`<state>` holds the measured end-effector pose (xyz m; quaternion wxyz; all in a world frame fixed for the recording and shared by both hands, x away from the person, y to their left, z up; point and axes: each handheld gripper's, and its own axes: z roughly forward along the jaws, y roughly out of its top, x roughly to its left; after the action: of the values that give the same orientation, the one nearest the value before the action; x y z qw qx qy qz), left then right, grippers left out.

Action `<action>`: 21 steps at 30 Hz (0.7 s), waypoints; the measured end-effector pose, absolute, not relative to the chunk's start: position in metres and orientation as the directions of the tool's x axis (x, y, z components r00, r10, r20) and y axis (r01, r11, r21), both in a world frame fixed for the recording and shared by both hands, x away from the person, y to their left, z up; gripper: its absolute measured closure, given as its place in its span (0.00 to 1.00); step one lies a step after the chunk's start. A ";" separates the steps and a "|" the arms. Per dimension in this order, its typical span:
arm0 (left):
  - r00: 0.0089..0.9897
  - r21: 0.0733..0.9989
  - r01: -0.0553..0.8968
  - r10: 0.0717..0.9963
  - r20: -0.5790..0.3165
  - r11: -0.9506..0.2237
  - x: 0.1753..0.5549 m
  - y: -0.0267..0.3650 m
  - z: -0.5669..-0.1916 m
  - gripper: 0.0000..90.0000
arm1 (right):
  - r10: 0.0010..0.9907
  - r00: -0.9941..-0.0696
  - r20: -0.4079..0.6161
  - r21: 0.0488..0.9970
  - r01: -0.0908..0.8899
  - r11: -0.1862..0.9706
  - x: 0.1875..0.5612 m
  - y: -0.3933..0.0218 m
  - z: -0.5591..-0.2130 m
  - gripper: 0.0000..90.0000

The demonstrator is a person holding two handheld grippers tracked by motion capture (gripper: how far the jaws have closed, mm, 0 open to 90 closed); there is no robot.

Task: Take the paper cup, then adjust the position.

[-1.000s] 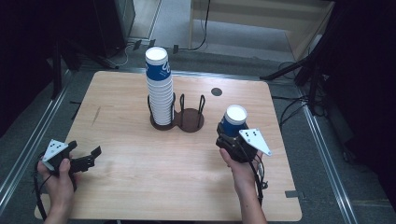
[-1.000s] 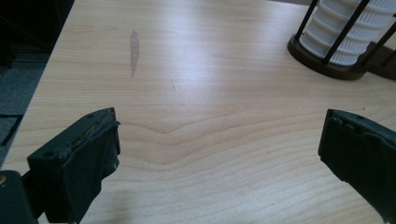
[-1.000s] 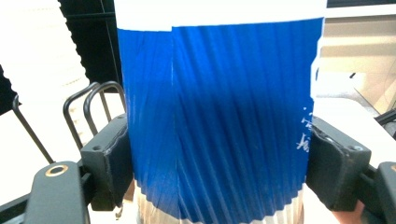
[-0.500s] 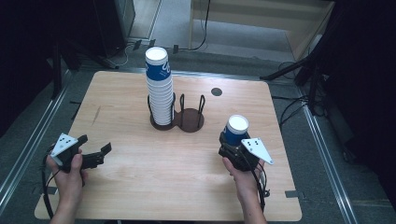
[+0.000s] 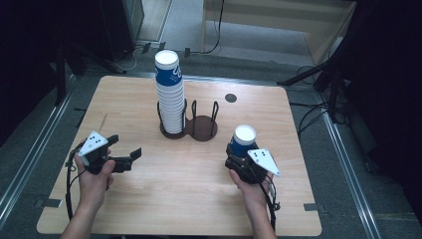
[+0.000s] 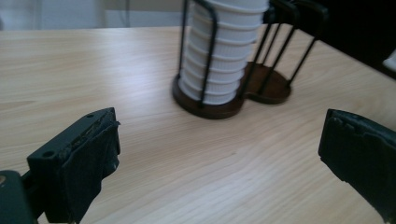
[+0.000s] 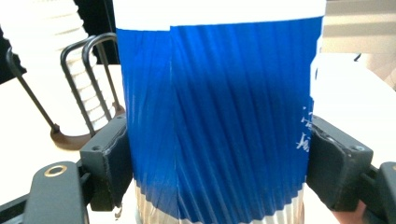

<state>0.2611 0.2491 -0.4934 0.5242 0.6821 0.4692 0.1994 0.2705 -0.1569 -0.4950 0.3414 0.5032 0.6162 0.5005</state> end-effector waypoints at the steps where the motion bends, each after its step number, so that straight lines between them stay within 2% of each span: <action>1: 0.493 0.901 0.434 0.840 -0.226 -0.013 0.262 0.245 -0.493 0.00 | 0.960 -0.268 0.075 0.960 0.279 0.003 0.270 -0.154 -0.497 0.22; 9: 0.608 0.898 0.432 0.762 -0.223 -0.082 0.260 0.213 -0.484 0.00 | 0.944 -0.329 0.003 0.960 0.264 0.088 0.263 -0.127 -0.507 0.22; 14: 0.638 0.895 0.430 0.741 -0.209 -0.117 0.258 0.201 -0.480 0.00 | 0.937 -0.347 -0.033 0.957 0.260 0.129 0.259 -0.114 -0.511 0.22; 21: 0.635 0.896 0.431 0.742 -0.216 -0.108 0.255 0.196 -0.477 0.00 | 0.922 -0.376 -0.092 0.954 0.230 0.189 0.253 -0.100 -0.515 0.22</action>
<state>0.2554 0.1962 -0.4767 0.5334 0.7300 0.4018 0.1455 0.2532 -0.1001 -0.5150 0.3638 0.4237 0.6800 0.4751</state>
